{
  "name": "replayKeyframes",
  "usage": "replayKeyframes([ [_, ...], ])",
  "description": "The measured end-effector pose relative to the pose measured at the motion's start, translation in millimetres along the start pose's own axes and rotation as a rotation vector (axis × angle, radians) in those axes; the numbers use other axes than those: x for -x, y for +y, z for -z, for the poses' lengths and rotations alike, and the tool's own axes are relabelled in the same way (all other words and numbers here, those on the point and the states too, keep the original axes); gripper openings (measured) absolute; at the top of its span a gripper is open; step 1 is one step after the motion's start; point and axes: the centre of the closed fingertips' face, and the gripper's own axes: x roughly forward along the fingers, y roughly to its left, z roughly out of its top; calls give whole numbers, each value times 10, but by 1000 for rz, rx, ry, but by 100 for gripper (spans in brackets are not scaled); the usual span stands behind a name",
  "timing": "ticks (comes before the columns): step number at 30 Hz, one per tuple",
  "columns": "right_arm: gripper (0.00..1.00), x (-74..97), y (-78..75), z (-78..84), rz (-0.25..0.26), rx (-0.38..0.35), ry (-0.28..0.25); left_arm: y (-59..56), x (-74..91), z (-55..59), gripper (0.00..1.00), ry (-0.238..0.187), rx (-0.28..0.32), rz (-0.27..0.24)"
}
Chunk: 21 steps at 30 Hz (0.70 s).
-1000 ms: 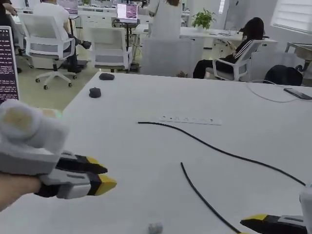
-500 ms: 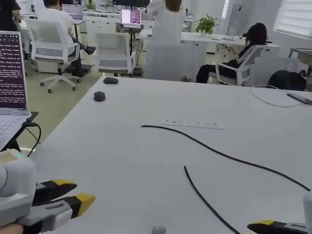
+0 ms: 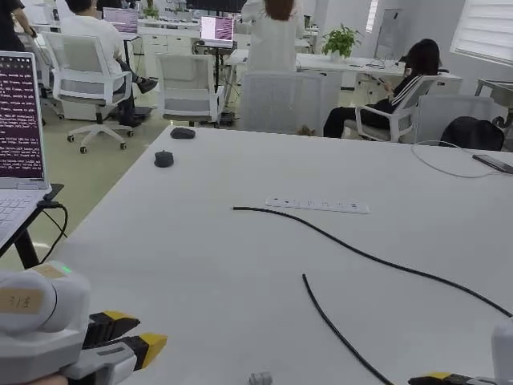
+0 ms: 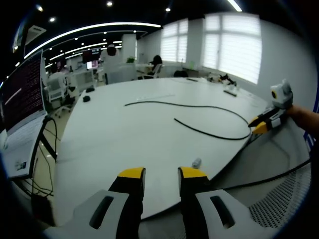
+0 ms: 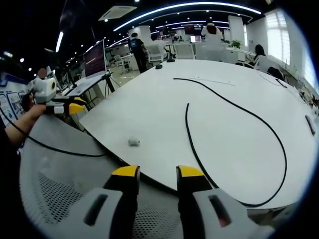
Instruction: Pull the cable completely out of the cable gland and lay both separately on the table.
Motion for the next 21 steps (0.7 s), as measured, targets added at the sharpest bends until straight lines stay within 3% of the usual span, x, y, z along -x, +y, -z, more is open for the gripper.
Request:
replayKeyframes([
  [3, 29, -4, -12, 14, 8, -4, 7, -8, -32, 55, 25, 32, -44, 0],
  [21, 28, -32, -67, 65, 37, -28, 34, -2, -35, 127, 27, 43, 1, 18],
])
